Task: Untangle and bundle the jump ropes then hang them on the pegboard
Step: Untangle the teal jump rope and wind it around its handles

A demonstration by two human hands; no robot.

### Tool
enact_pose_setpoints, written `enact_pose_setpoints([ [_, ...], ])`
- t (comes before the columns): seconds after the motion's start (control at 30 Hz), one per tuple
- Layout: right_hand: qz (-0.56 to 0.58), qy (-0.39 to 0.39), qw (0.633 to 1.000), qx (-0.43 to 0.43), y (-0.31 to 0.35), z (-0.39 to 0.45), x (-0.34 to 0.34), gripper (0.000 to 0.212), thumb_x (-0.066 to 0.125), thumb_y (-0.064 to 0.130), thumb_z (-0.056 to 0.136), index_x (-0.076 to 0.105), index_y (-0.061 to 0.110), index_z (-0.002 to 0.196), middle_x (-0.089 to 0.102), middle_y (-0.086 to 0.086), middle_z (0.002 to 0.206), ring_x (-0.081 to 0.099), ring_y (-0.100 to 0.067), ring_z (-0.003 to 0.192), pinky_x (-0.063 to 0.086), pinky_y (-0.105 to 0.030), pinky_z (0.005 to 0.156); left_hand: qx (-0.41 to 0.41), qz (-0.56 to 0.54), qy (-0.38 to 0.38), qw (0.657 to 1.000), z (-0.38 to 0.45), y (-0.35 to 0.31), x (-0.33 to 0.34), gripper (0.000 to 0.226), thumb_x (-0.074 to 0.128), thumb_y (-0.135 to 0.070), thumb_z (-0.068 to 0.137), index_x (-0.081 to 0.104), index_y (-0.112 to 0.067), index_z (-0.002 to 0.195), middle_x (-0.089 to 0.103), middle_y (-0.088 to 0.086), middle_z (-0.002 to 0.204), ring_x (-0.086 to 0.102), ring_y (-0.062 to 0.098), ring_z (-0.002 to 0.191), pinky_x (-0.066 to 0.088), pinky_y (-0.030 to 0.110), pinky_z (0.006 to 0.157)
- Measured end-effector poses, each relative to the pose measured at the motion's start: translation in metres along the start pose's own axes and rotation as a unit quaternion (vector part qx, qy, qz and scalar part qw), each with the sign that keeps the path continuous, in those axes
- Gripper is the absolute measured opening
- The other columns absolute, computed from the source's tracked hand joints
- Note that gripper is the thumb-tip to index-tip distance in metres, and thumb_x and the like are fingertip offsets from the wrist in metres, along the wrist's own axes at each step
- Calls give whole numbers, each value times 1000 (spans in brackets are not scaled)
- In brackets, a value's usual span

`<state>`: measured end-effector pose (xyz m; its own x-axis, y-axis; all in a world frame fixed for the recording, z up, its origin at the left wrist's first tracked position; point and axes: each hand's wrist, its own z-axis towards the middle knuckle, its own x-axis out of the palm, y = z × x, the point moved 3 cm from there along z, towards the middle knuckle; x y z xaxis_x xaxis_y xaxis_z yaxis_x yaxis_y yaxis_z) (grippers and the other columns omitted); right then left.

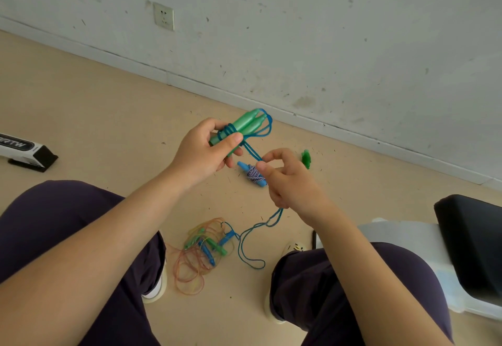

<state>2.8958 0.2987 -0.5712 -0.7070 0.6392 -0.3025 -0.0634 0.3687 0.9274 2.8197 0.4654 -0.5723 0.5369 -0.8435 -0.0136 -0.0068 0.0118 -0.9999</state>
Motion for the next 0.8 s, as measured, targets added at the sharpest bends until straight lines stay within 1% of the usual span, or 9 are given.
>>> enact_pose_setpoints([
  [0.07,-32,9,999,-6,2,-2,0,11,51,27,102,54,17,97,38,7,43,33,-10,36,30,-20,41,3,10,-11,1000,3,2,-3,14,66,-19,96,59,-13,106,74,1,74,58,12,51,40,18,44],
  [0.13,-42,16,999,-31,6,-3,1,23,48,22,103,59,11,87,40,5,46,37,-11,39,34,-22,45,7,49,-10,999,3,5,-3,15,68,-20,94,60,-14,106,74,2,75,59,14,52,40,18,46],
  [0.2,-70,10,995,-69,13,-5,1,26,53,21,101,61,12,79,44,8,51,40,-8,46,36,-21,51,0,115,11,993,3,8,0,19,71,-22,92,63,-16,108,75,3,77,60,15,53,40,17,47],
  [0.3,-133,-2,984,-116,19,-6,-6,18,63,20,95,64,13,79,46,8,61,39,-6,55,34,-23,55,-41,176,101,978,2,13,2,20,72,-24,91,69,-18,110,74,2,75,58,13,52,41,16,46],
  [0.4,-169,-34,973,-155,22,-7,-15,9,66,15,92,69,13,84,58,2,75,51,-10,69,41,-24,66,-82,156,233,956,-2,13,6,13,71,-24,92,72,-23,105,72,2,72,57,13,53,40,18,44],
  [0.53,-160,-50,972,-164,22,-8,-13,9,68,15,91,69,17,82,62,-4,82,55,-16,78,42,-24,71,-84,134,337,928,-8,9,10,13,68,-21,94,73,-28,104,72,2,73,57,11,54,41,18,46],
  [0.6,-149,-54,974,-161,19,-7,-11,11,67,16,92,68,19,81,63,-7,81,54,-16,75,41,-21,68,-78,124,357,922,-9,8,11,12,67,-21,95,74,-29,102,72,3,75,57,12,56,42,19,47],
  [0.73,-120,-47,983,-130,12,-3,-8,10,68,18,92,64,12,86,62,-6,73,50,-5,64,41,-17,60,-56,141,348,925,-9,11,9,11,66,-19,96,72,-26,102,73,5,77,59,14,58,44,20,49],
  [0.8,-75,-39,991,-107,10,-1,-8,17,71,20,90,55,16,93,59,-11,71,49,-11,61,41,-24,56,-43,145,338,929,-10,12,9,10,66,-17,96,69,-24,102,73,5,77,61,15,59,45,21,50],
])
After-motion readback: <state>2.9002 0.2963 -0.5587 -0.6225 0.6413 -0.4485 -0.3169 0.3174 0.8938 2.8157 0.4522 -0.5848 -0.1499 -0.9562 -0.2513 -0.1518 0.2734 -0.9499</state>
